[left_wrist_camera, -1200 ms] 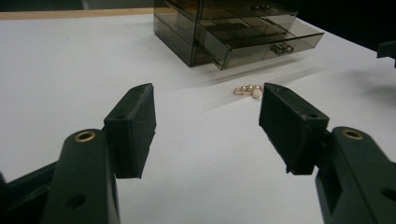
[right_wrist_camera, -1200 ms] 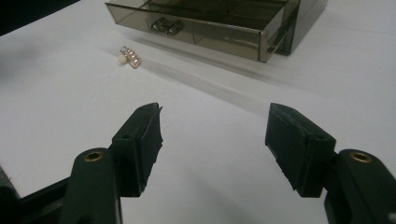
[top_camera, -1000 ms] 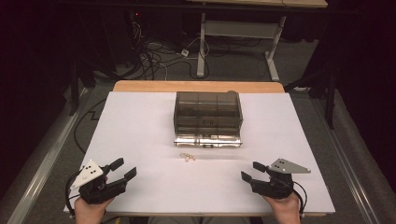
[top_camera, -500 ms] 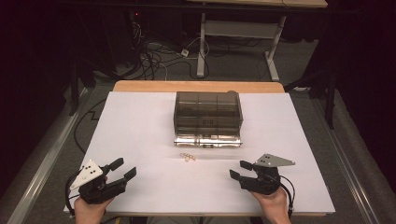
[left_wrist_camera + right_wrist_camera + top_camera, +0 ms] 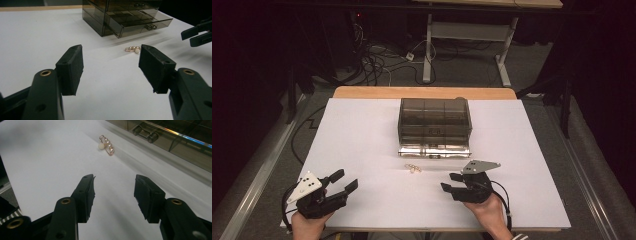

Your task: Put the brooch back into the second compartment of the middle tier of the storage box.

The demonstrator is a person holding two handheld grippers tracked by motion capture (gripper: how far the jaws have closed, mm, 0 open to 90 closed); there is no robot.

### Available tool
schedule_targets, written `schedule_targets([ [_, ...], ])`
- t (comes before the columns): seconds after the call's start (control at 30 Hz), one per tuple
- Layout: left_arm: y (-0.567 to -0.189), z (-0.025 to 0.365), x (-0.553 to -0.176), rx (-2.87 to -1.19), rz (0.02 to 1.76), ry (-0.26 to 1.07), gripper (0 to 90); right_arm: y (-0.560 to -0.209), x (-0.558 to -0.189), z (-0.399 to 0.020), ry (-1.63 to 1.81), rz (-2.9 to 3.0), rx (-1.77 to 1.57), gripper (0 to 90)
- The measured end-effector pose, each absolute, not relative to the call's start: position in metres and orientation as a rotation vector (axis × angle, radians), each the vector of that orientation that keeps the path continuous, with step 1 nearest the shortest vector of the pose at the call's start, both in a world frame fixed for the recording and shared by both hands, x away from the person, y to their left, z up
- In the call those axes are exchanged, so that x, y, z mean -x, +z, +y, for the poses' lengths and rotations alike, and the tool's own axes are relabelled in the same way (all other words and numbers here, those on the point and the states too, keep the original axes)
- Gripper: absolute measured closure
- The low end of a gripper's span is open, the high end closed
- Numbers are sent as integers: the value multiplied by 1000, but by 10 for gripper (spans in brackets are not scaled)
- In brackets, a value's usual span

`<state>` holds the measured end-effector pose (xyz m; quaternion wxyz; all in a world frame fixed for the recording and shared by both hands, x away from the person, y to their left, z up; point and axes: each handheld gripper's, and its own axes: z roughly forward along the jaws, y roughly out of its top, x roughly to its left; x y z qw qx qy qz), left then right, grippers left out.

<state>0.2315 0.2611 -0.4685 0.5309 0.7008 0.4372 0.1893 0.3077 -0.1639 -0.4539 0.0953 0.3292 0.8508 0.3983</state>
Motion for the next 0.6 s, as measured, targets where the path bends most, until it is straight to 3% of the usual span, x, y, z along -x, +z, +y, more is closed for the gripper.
schedule_targets([
  [0.6, -469, 261, -232, -1672, 1043, 449, 355, -455, -331, -126, 1066, 2612, -907, 556],
])
